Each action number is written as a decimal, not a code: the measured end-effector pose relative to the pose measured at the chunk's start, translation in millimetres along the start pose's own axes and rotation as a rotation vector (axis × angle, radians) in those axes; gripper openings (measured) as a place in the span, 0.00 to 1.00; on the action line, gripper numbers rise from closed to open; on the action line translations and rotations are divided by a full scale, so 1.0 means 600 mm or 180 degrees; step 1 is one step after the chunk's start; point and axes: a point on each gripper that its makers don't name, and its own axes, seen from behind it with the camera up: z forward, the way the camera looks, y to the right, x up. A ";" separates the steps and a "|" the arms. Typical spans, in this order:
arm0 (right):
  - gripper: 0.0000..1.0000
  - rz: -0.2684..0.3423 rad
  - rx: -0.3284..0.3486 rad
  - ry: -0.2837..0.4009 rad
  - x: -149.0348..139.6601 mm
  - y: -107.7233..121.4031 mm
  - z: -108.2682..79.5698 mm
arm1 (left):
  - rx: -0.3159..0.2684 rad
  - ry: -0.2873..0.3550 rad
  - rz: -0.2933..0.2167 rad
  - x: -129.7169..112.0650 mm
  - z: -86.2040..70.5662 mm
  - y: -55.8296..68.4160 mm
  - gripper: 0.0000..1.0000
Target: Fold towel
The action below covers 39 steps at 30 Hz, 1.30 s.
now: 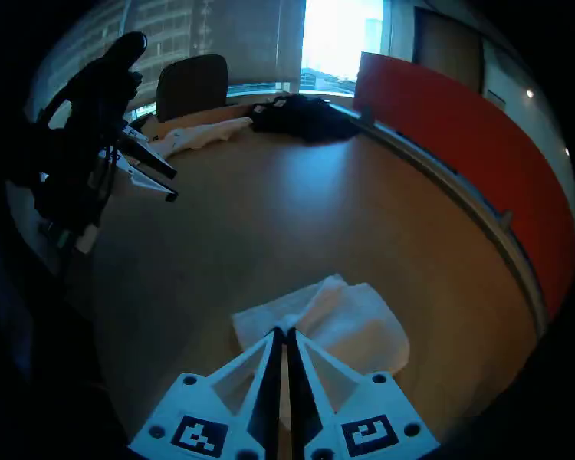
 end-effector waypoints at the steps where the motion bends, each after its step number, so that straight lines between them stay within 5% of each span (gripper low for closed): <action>1: 0.05 0.0000 0.0002 0.0000 0.000 0.000 0.000 | 0.0000 0.0001 -0.0001 0.000 0.000 0.000 0.86; 8: 0.08 -0.0002 0.0002 -0.0002 -0.002 0.001 -0.003 | -0.0004 0.0005 0.0004 0.002 0.000 0.002 0.86; 10: 0.17 -0.0005 0.0001 -0.0006 -0.003 0.000 -0.004 | -0.0004 0.0005 0.0005 0.002 0.000 0.002 0.86; 12: 0.37 -0.0003 0.0001 -0.0014 -0.005 0.000 -0.006 | -0.0003 0.0003 0.0005 0.002 0.000 0.002 0.86; 18: 0.66 0.0061 -0.0022 -0.0011 -0.014 0.002 -0.011 | 0.0002 0.0002 0.0002 0.001 -0.002 0.002 0.87; 39: 0.68 0.0186 -0.0180 -0.0165 -0.078 0.017 -0.030 | 0.0009 -0.0004 0.0019 0.001 -0.005 0.003 0.86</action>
